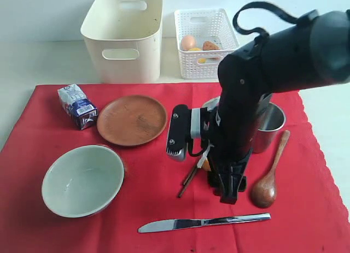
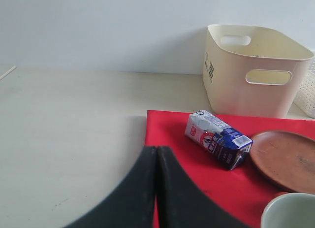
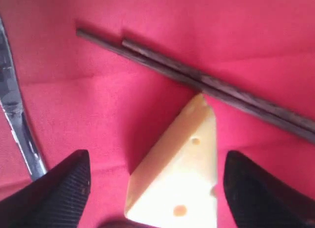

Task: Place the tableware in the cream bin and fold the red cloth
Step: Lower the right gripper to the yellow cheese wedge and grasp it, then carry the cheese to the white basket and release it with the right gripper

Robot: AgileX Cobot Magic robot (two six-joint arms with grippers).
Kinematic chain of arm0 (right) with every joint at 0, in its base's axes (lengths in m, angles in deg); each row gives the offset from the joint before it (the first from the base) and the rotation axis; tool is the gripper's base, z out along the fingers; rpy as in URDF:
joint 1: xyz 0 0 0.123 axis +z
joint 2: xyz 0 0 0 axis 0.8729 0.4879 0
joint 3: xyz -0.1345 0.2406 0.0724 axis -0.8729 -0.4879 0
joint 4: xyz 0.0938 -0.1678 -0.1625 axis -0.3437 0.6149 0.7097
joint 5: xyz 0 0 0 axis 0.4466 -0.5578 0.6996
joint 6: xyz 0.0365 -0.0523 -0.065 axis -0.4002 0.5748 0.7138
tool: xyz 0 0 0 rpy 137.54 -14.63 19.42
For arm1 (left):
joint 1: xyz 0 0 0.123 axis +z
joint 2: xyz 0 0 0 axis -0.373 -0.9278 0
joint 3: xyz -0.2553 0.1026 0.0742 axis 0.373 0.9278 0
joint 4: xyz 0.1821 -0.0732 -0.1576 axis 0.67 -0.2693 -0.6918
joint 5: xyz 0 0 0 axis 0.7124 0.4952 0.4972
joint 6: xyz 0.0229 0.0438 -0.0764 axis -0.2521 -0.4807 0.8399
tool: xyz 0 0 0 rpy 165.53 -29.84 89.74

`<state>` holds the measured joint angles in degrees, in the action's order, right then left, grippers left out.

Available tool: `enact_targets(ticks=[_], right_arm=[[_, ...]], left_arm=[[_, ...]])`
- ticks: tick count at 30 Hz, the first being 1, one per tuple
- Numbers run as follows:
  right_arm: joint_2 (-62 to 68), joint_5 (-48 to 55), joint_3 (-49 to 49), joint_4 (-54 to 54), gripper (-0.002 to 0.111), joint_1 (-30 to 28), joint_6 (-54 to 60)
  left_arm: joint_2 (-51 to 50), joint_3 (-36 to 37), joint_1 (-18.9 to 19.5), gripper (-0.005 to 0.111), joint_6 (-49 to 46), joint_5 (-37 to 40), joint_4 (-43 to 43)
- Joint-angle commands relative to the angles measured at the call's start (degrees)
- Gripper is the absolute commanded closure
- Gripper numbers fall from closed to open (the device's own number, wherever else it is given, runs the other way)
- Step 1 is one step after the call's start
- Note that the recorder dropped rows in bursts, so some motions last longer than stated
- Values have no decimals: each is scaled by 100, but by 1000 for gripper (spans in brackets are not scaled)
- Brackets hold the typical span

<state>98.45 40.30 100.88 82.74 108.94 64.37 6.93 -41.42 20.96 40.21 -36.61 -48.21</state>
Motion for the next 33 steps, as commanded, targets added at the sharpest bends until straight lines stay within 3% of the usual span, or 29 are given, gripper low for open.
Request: enact_targets(ticks=[1, 12, 31, 33], right_arm=[[321, -96, -26, 419, 37, 13, -433], [402, -160, -26, 569, 42, 13, -606], [402, -160, -26, 569, 108, 13, -606], [370, -135, -26, 569, 108, 13, -606]], left_arm=[[37, -4, 20, 104, -18, -31, -50], [37, -4, 20, 104, -18, -31, -50], [37, -4, 20, 104, -18, -31, -50], [37, -4, 20, 104, -18, -31, -50]])
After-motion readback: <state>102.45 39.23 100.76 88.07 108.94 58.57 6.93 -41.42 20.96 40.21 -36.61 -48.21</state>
